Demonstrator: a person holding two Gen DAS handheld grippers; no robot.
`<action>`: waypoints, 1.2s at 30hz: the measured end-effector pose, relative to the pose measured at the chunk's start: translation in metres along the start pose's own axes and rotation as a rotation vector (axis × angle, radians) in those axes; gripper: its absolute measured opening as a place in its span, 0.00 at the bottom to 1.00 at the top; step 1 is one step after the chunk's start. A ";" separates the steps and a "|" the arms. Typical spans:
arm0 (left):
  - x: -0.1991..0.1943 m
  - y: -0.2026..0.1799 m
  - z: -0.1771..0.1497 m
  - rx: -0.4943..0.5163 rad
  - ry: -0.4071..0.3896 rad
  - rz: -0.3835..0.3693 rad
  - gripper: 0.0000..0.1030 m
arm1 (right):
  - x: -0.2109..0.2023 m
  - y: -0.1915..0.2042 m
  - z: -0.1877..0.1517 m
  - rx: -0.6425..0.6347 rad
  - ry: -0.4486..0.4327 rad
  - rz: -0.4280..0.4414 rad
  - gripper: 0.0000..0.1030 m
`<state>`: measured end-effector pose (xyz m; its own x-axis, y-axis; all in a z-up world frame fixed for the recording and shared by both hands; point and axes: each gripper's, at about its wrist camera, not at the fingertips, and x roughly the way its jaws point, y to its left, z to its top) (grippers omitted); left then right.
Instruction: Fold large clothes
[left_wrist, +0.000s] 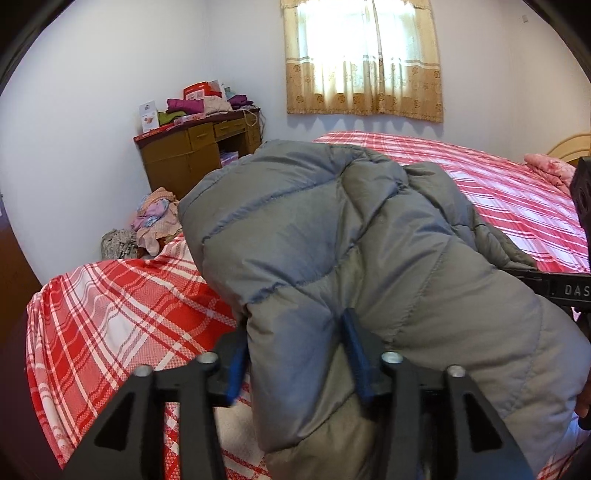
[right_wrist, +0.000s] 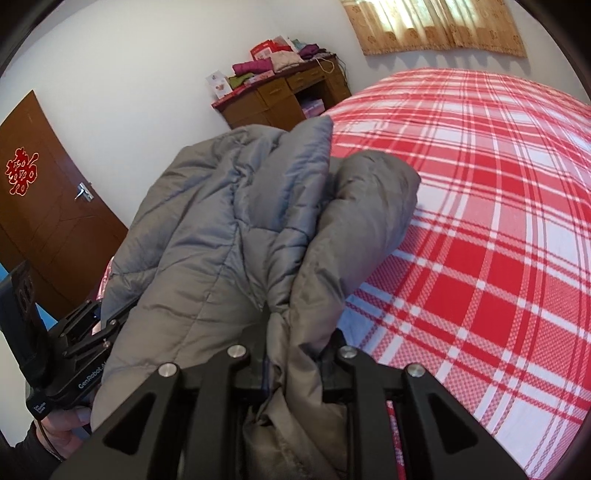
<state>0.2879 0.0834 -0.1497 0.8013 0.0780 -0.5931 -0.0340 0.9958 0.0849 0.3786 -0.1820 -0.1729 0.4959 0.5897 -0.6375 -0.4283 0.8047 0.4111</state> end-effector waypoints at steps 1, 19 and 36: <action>0.002 0.001 -0.001 -0.002 0.000 0.021 0.65 | 0.001 -0.001 -0.001 0.001 0.003 -0.002 0.20; 0.026 0.023 -0.005 -0.077 0.017 0.031 0.96 | 0.010 -0.010 -0.010 0.044 0.010 -0.045 0.38; 0.037 0.033 -0.011 -0.127 0.036 0.004 0.99 | 0.010 -0.009 -0.017 0.050 -0.007 -0.092 0.51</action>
<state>0.3098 0.1195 -0.1782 0.7793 0.0814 -0.6213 -0.1146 0.9933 -0.0135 0.3746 -0.1847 -0.1937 0.5372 0.5132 -0.6694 -0.3427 0.8579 0.3828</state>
